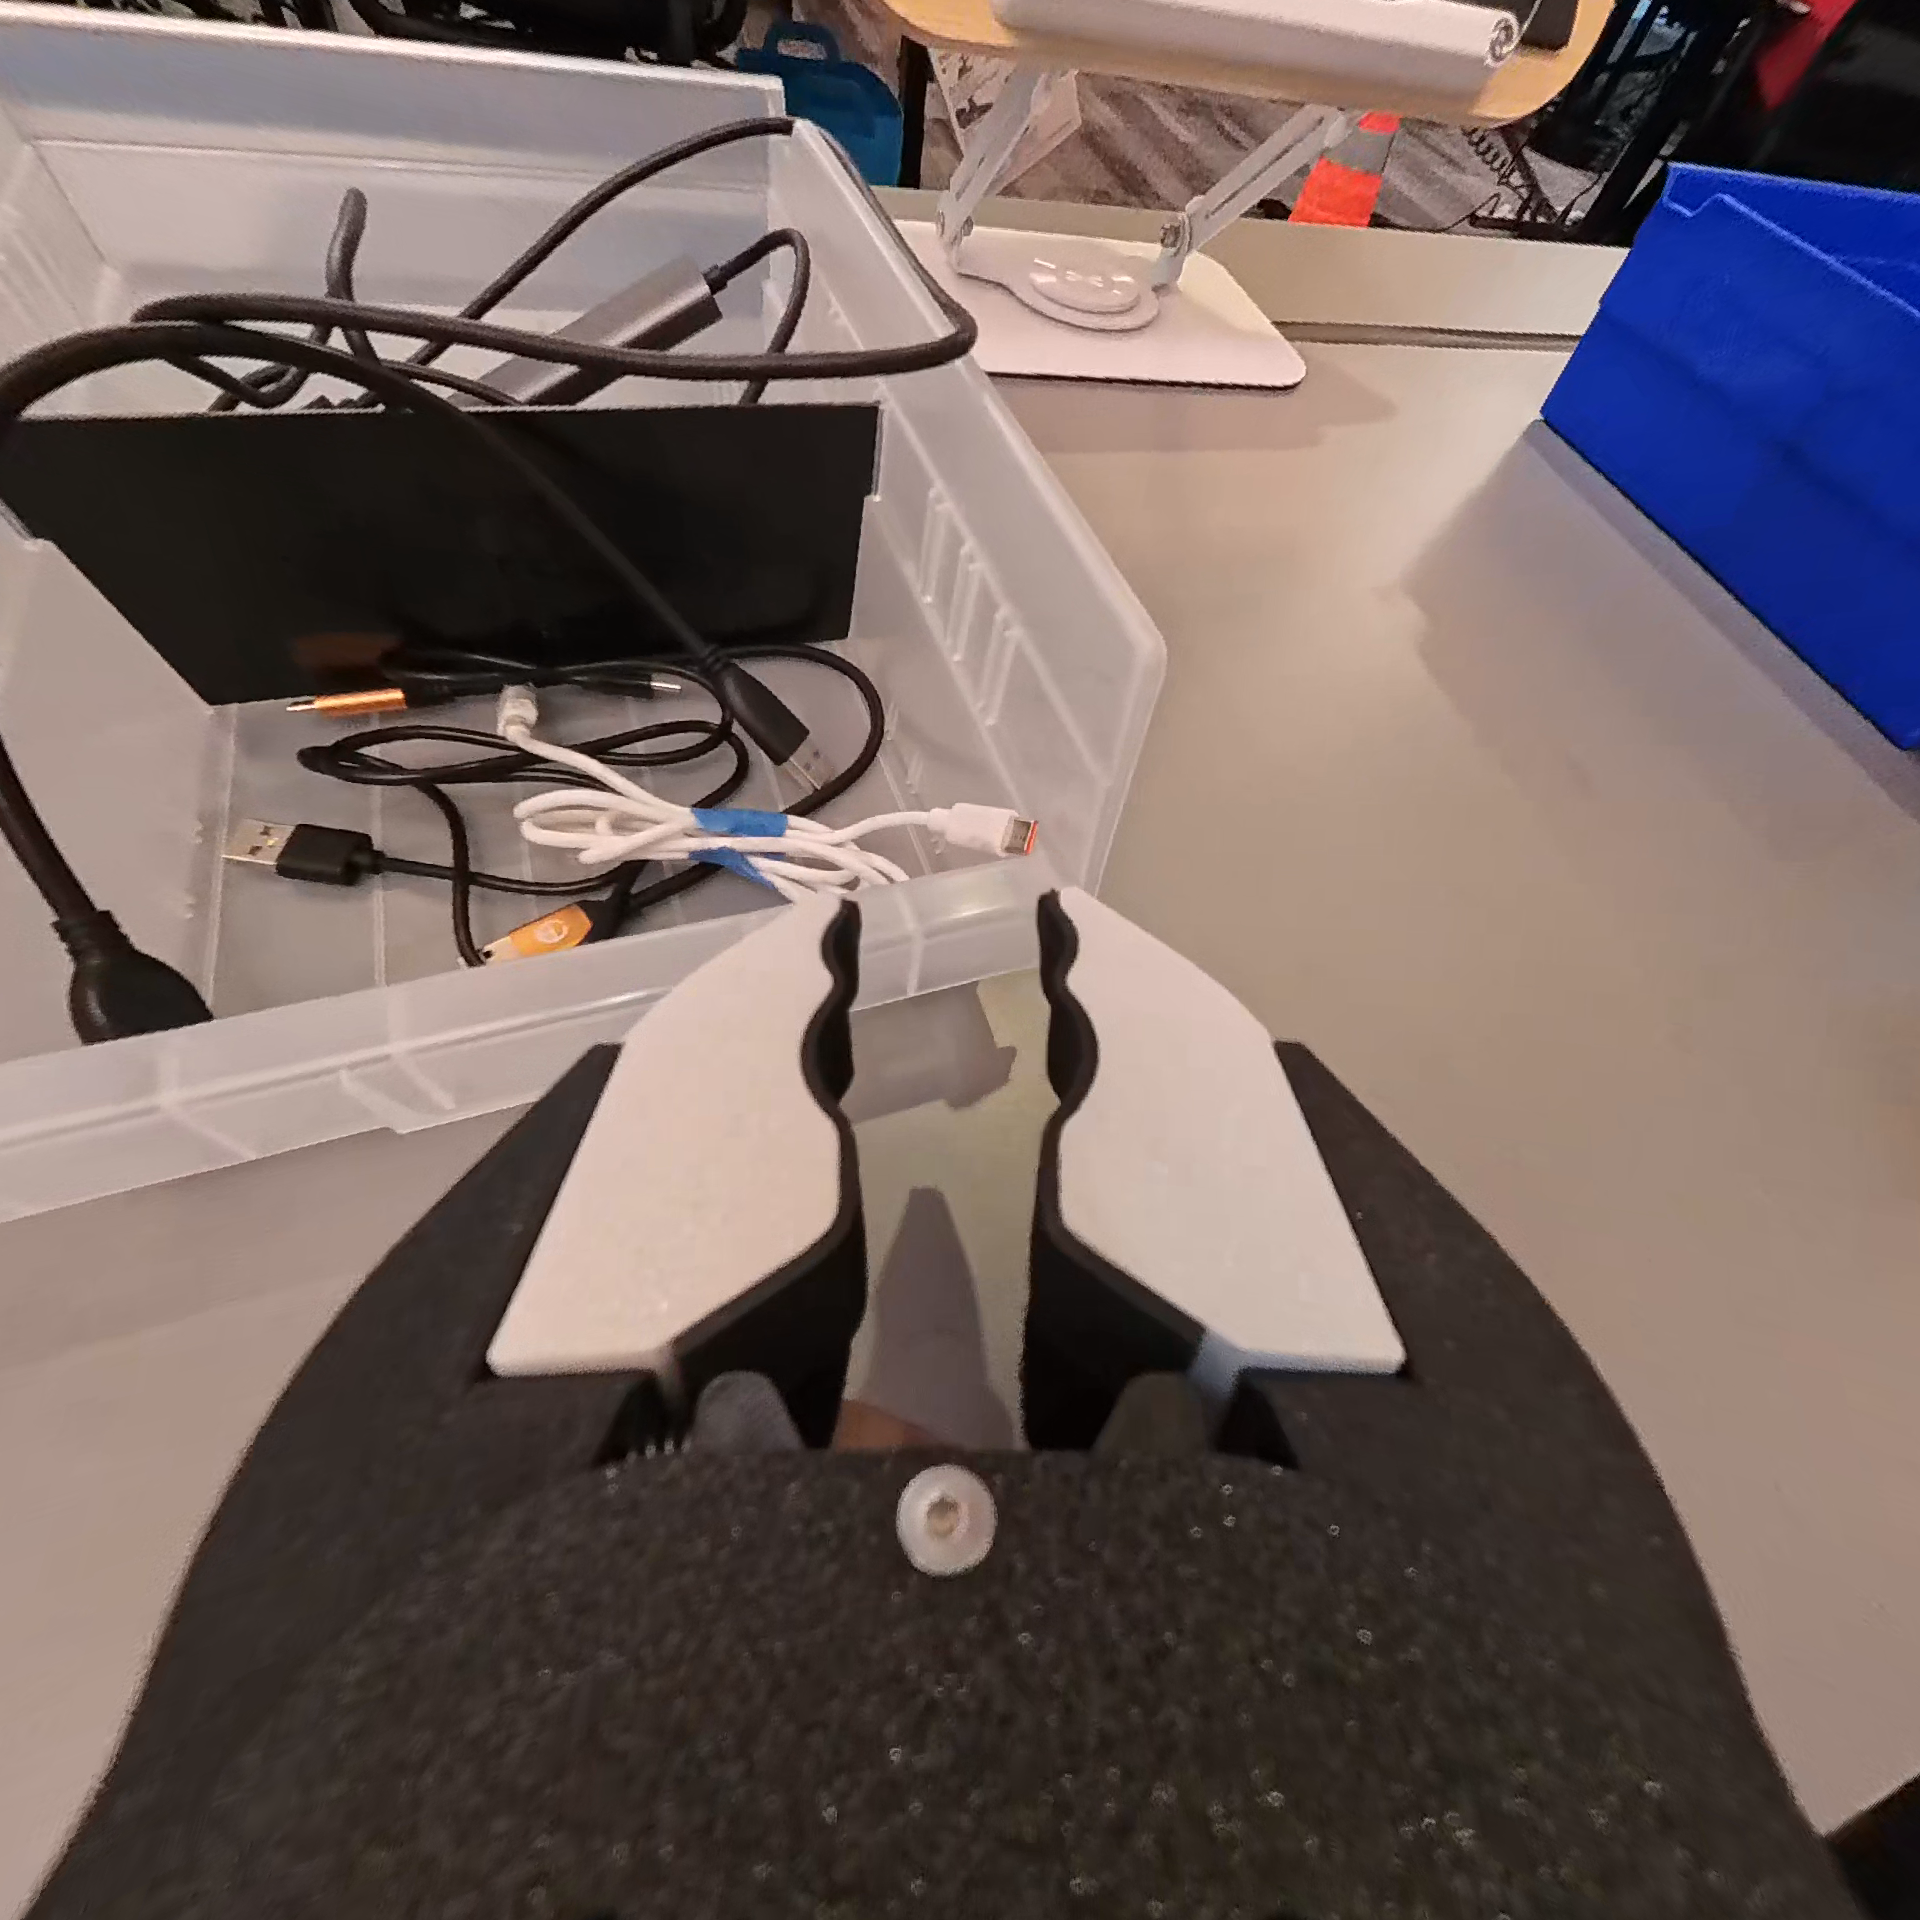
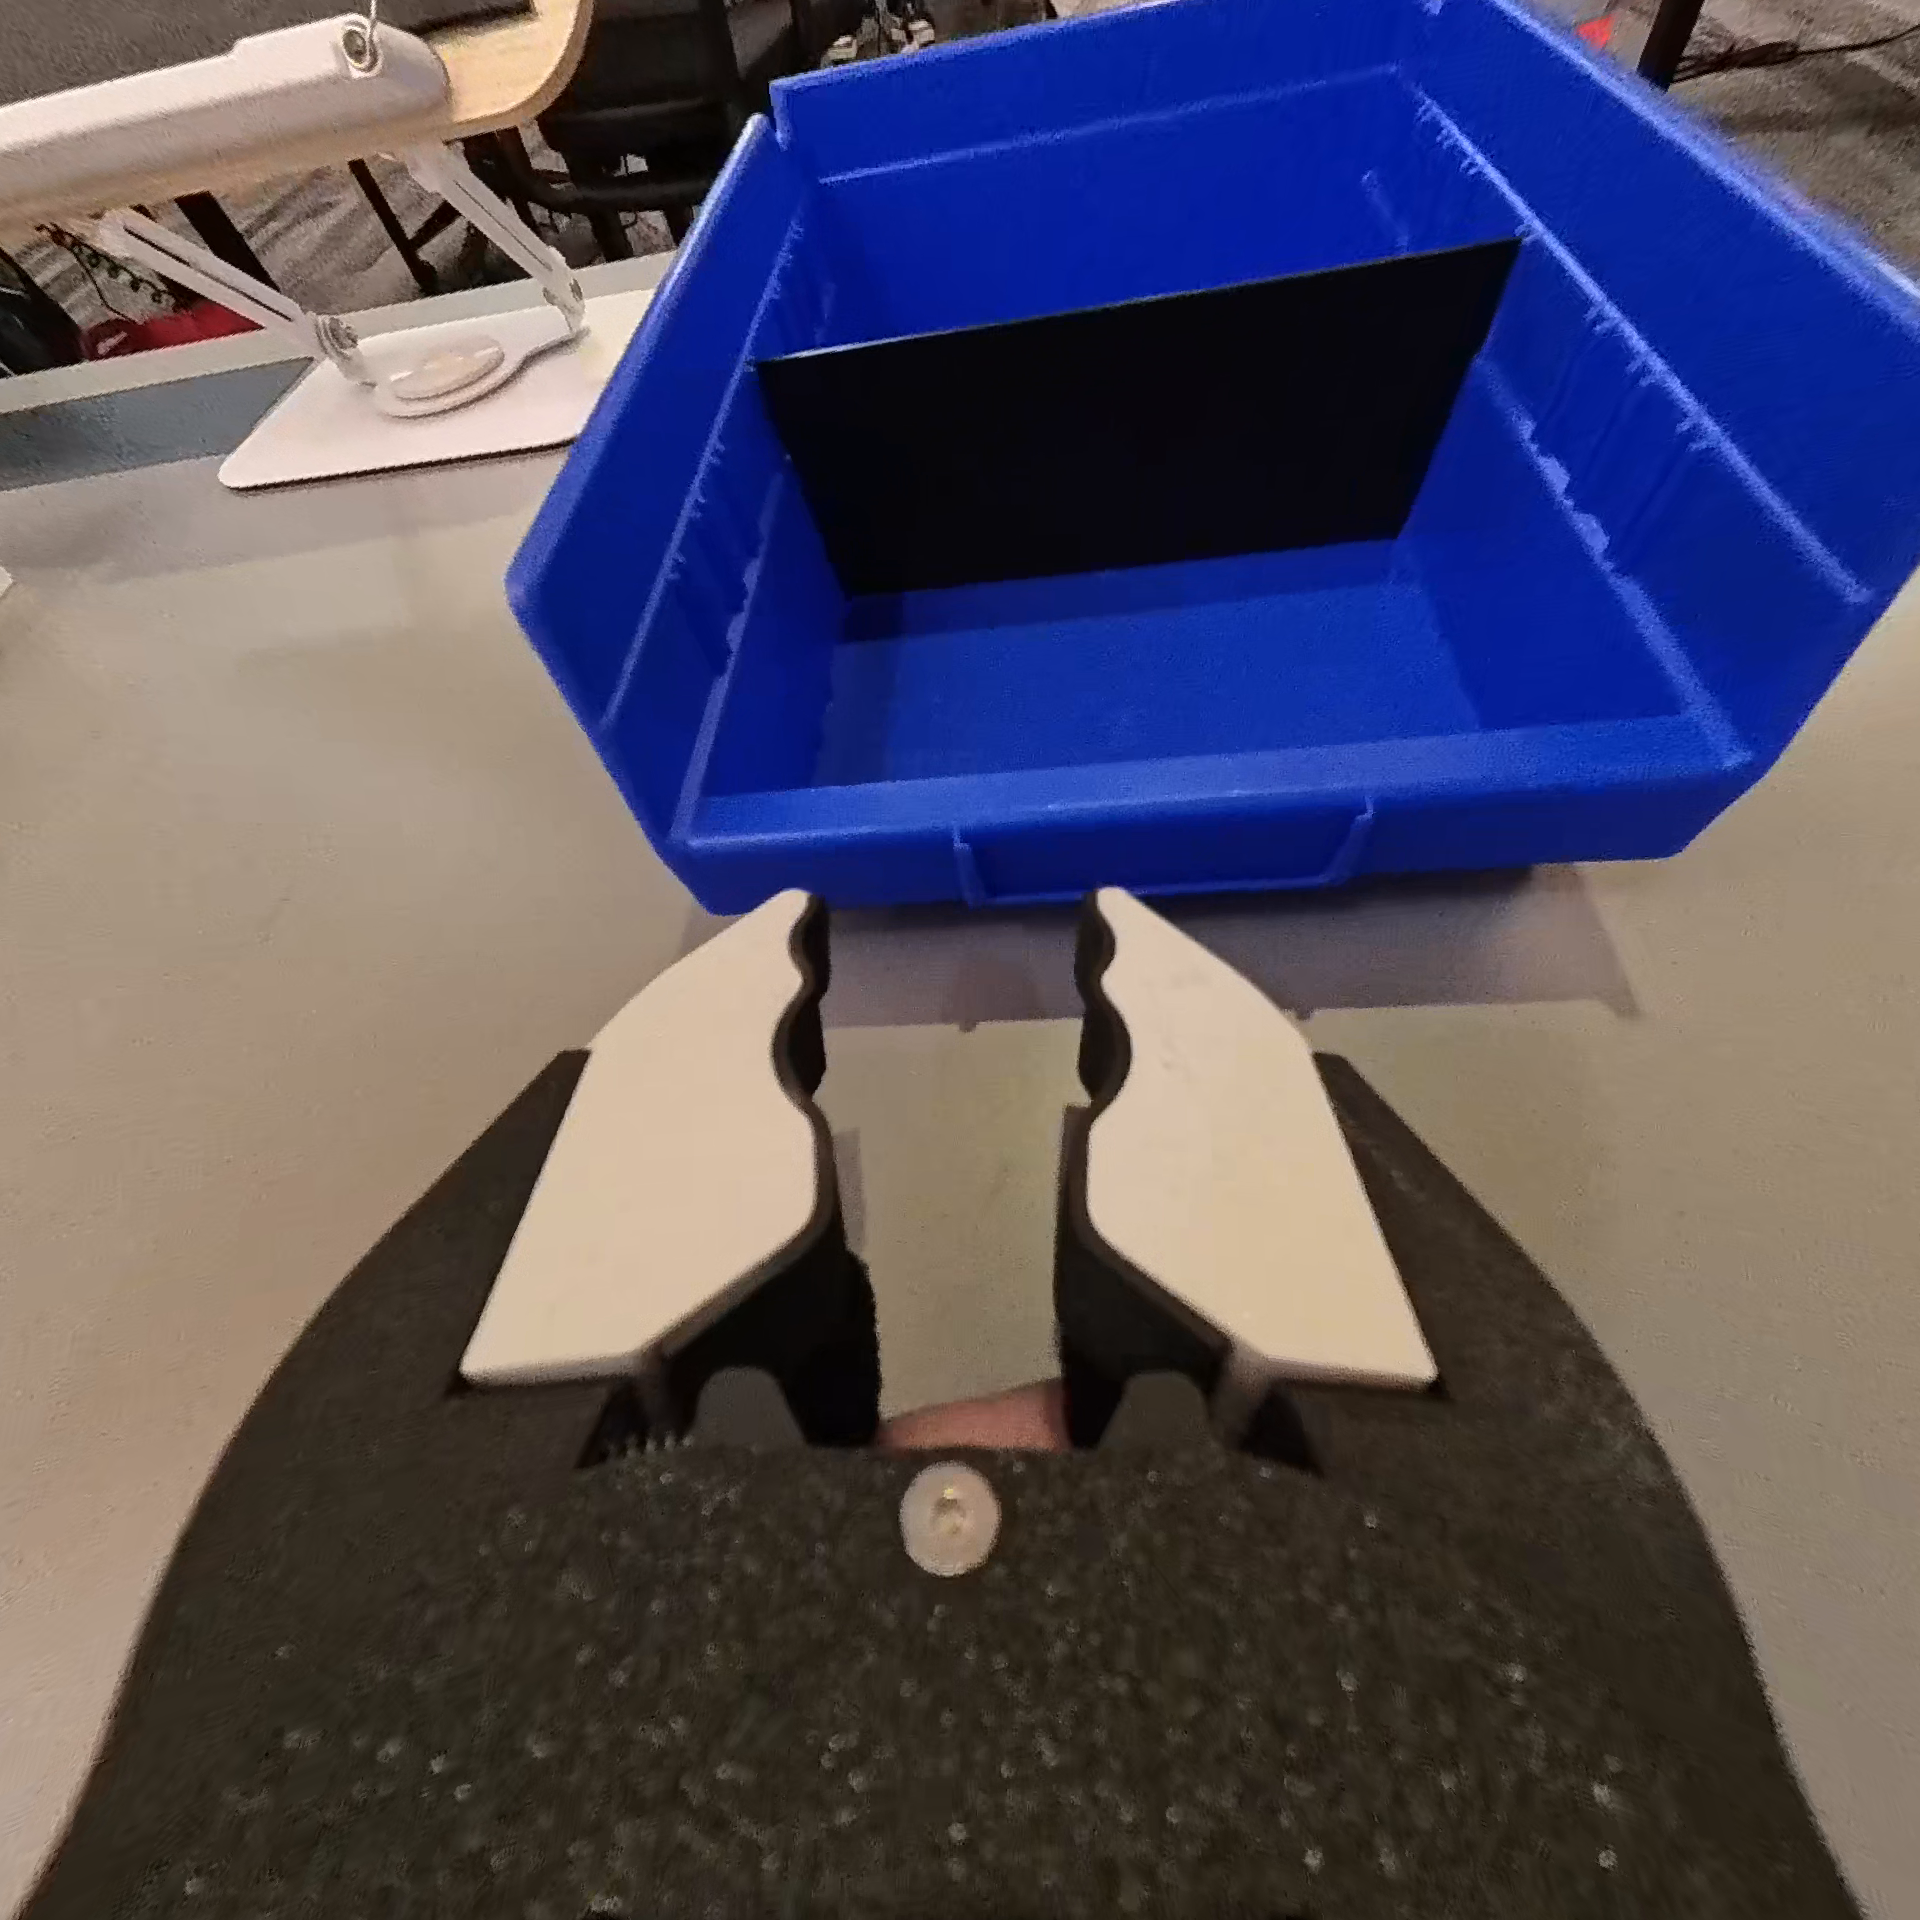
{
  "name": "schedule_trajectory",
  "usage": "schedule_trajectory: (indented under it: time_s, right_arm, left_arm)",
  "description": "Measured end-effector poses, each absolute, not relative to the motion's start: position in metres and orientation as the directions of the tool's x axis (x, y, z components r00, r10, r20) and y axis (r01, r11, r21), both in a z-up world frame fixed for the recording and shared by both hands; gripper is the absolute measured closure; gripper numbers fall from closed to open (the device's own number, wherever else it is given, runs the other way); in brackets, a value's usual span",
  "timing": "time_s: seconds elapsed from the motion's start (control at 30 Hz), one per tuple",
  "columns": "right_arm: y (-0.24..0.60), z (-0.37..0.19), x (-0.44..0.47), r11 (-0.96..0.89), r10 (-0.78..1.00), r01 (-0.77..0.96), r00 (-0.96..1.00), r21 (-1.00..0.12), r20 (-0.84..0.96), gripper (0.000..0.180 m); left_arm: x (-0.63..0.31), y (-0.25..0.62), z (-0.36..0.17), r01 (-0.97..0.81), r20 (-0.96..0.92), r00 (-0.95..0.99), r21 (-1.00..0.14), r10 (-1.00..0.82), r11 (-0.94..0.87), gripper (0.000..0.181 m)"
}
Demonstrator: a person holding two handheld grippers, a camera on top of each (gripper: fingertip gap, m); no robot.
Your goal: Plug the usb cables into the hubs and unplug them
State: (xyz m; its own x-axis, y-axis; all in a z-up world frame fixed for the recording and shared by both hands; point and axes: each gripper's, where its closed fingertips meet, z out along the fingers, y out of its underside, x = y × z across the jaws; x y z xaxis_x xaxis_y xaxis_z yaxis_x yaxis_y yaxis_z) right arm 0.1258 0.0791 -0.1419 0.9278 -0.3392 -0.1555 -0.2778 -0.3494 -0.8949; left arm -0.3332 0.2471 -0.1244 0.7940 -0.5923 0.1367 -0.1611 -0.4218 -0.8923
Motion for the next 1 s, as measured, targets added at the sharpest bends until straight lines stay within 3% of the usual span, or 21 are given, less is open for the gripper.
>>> schedule_trajectory:
  time_s: [0.23,1.0]
  right_arm:
    - [0.080,-0.140,0.120,-0.373,-0.319,-0.199,0.945,-0.906,-0.076,0.138]
    - [0.083,-0.142,0.113,-0.395,-0.287,-0.181,0.956,-0.901,-0.066,0.139]
  left_arm:
    - [-0.332,0.246,-0.126,-0.159,0.149,0.789,-0.888,-0.596,-0.432,0.148]
    - [-0.322,0.241,-0.127,-0.120,0.231,0.746,-0.877,-0.625,-0.466,0.145]
